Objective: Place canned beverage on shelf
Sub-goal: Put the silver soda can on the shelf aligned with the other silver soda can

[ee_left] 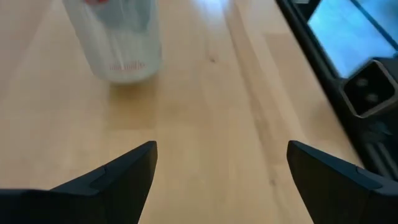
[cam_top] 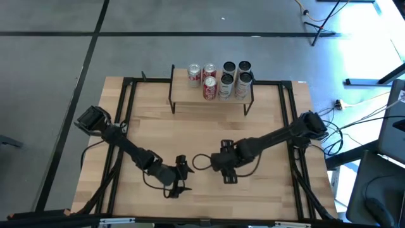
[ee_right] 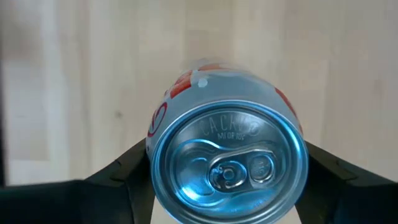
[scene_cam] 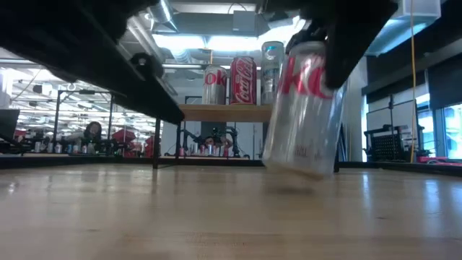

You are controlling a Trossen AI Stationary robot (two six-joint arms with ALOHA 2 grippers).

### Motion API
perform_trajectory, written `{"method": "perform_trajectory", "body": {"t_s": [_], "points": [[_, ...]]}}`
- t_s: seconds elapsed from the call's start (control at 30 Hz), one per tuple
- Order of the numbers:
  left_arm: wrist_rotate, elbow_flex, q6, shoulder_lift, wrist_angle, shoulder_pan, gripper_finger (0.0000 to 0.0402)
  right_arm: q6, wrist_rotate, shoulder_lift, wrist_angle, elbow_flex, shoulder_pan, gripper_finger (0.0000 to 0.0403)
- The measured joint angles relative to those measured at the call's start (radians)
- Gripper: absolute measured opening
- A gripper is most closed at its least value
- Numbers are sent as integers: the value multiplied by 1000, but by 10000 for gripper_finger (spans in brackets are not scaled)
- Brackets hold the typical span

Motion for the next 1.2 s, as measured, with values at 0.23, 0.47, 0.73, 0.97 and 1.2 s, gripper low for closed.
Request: {"method": "perform_trajectory", "body": {"t_s": [0.23,0.47,0.73,0.97,1.2], "points": [[-9,-3,84,0,12,70,343,-104,-1,28,-19,0,-16,259],[-14,-3,82,0,93,131,343,-154,18,36,-8,2,-14,373],[-16,-3,82,0,110,192,343,-199,16,-1,-51,2,-7,339],[-50,-3,129,0,207,194,343,-102,132,-135,-120,-19,84,315],[-68,-3,222,0,305,202,343,50,454,-355,9,-258,258,314]]}}
